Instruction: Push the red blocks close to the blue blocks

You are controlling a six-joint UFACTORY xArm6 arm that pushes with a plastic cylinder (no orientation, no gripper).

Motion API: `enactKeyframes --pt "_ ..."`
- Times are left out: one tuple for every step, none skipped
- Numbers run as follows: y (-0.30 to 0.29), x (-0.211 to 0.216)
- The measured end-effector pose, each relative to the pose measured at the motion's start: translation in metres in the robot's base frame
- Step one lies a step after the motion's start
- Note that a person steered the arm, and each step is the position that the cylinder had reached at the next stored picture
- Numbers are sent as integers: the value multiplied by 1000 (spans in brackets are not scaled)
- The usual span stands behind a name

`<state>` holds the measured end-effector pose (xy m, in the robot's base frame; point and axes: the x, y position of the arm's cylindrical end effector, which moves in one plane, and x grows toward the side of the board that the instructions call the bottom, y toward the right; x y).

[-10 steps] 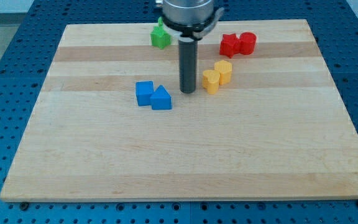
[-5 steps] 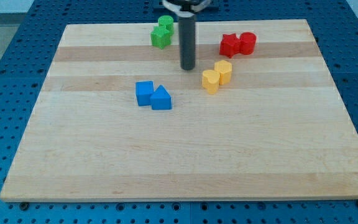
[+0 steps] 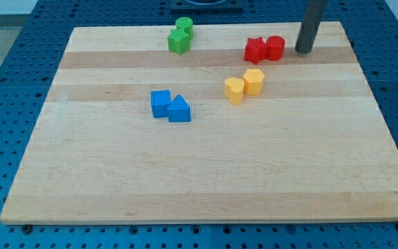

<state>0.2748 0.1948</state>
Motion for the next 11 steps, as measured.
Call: enactKeyframes --pt "-17 -3" --pt "-39 -3" --pt "-58 -3" --pt "-69 -3" --pt "-81 -3" --pt "-94 2" --pt "-115 9" --pt "-134 19" --pt "-154 29" --pt "-179 32" --pt "-201 32"
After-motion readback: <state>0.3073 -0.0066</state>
